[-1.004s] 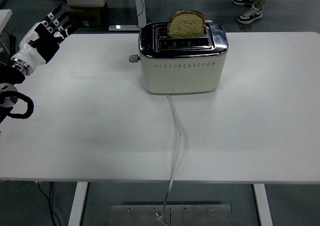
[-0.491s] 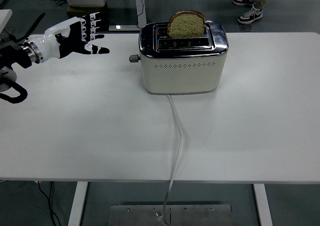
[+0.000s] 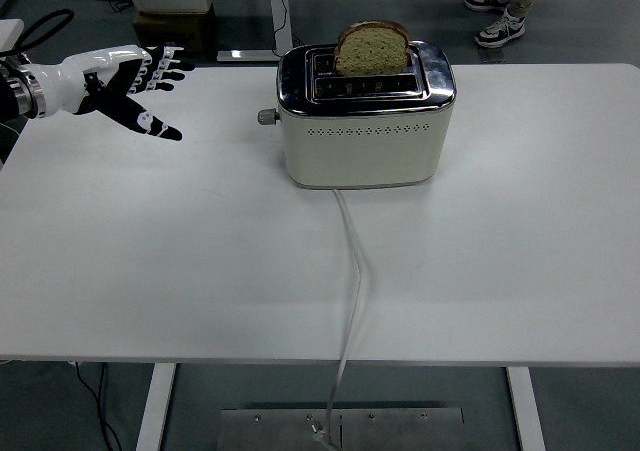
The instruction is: Press down toaster
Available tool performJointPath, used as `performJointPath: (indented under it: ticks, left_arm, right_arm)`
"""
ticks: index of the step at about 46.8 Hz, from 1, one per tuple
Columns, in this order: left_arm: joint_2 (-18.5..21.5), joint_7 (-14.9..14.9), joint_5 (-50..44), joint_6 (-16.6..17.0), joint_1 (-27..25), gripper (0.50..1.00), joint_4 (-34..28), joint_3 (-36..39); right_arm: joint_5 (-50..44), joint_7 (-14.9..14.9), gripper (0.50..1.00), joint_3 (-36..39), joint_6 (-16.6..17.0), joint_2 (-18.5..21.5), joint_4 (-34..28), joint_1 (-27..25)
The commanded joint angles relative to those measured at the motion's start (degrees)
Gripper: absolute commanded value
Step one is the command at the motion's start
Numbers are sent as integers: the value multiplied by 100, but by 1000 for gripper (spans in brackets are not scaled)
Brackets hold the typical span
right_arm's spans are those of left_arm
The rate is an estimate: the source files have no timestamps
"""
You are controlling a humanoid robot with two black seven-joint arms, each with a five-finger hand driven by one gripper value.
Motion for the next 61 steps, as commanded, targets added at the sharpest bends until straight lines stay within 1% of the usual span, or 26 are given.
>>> performJointPath:
  ticks: [1,8,13,22,26,33,42,47,61]
  left_arm:
    - [-26,0,422,-55,-4,1000,6,108]
    - [-141,9,818,-55,-39,1000,24,222]
    - [-422,9,889,-47,-100,1000,103,327]
    - [-922,0,898,-47,-162,1000,665,477]
    - [-1055,9,898,-47,-179,1000,841,547]
    - [-1151,9,898,-38,-197,1000,859,565]
    - [-1160,9,898,-29,-372,1000,859,565]
    - [-1169,9,898,-29,-381,1000,859,565]
    - [-1521,0,898,-3,-355,1000,982,635]
  right_arm:
    - [1,1,1000,0,0,0,-1,-1]
    - [1,1,1000,0,0,0,-1,8]
    - [1,1,998,0,0,0,-1,8]
    - [1,1,998,0,0,0,-1,8]
    - [1,1,998,0,0,0,-1,8]
    - [1,1,1000,0,0,0,-1,-1]
    - [1,1,1000,0,0,0,-1,-1]
    - [1,1,1000,0,0,0,-1,-1]
    - [1,1,1000,0,0,0,-1,8]
